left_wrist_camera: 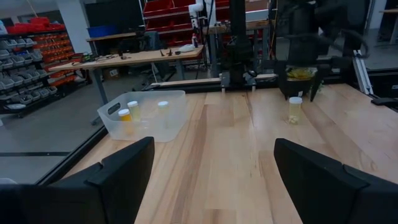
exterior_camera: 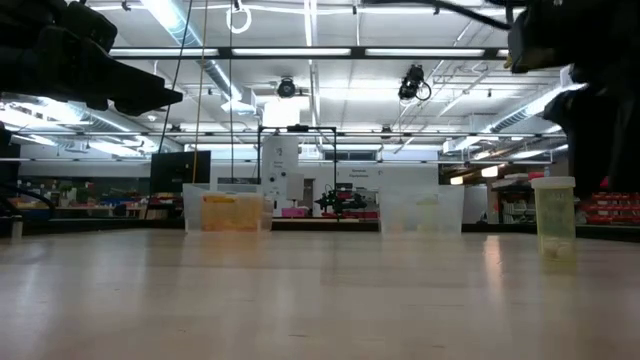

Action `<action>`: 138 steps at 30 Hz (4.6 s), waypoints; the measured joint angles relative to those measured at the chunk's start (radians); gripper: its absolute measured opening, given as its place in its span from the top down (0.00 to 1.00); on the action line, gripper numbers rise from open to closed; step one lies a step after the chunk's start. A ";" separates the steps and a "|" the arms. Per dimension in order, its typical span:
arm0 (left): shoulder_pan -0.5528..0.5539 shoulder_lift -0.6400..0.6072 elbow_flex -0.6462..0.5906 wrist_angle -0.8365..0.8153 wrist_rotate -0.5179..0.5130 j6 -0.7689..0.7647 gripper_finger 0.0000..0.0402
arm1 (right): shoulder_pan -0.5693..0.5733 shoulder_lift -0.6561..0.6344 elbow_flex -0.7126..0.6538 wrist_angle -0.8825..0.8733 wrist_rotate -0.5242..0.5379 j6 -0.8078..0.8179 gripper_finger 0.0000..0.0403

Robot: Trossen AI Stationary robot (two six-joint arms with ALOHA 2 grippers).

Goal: Pick and place medicine bottles into bin by pill shape (circle, oval)
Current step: Put the small yellow pill bottle into the right transparent bin

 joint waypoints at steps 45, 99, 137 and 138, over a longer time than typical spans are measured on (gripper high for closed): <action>0.000 0.000 0.000 0.000 0.000 0.000 0.15 | -0.074 0.032 0.000 0.098 0.035 -0.106 0.48; 0.000 0.000 0.000 0.000 0.000 0.000 0.15 | -0.386 0.030 0.234 -0.059 0.038 -0.565 0.66; 0.000 0.000 0.000 0.000 0.000 0.000 0.15 | -0.768 0.030 0.388 -0.018 -0.043 -1.102 0.66; 0.000 0.000 0.000 0.000 0.000 0.000 0.15 | -0.780 0.030 0.389 -0.018 -0.043 -1.104 0.66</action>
